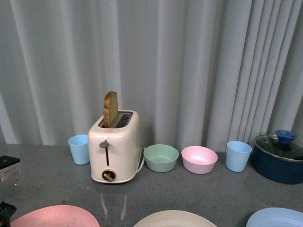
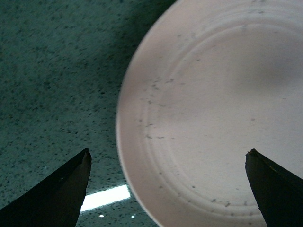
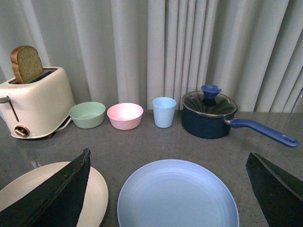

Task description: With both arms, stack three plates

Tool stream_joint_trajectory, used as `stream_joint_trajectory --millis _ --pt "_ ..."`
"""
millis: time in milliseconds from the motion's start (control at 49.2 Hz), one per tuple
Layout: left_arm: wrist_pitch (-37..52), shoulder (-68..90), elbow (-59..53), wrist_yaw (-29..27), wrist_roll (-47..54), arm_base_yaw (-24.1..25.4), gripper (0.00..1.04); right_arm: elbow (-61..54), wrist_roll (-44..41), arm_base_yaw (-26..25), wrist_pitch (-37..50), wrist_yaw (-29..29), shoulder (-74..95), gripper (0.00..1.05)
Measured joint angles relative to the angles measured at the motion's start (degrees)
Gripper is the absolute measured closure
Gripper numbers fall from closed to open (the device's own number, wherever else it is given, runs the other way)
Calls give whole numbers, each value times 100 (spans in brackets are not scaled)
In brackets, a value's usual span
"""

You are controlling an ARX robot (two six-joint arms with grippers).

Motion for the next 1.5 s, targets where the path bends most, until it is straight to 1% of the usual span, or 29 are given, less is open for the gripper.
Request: stream_joint_trajectory --millis 102,325,630,914,955,975,995,1097,1198,1259,1361,1503 --pt "94 223 11 -48 0 223 7 0 -2 0 0 2 0 7" --pt "304 468 -9 -55 -9 354 7 0 -2 0 0 2 0 7" --pt "393 623 -11 -205 -24 308 7 0 0 0 0 2 0 7" --pt "553 625 -247 -264 -61 72 8 0 0 0 0 2 0 7" --pt "584 625 -286 -262 -68 37 14 0 0 0 0 2 0 7" --pt "610 625 -317 -275 -66 13 19 0 0 0 0 2 0 7" --pt "621 625 -328 -286 -66 9 21 0 -2 0 0 2 0 7" --pt "671 643 -380 -374 -68 -33 37 0 0 0 0 2 0 7" --pt "704 645 -404 -450 -63 -50 50 0 0 0 0 2 0 7" --pt "721 647 -409 -505 -63 -55 64 0 0 0 0 2 0 7" --pt "739 627 -415 -520 -114 -55 84 0 0 0 0 2 0 7" --pt "739 575 -398 -428 -216 -55 98 0 0 0 0 2 0 7"
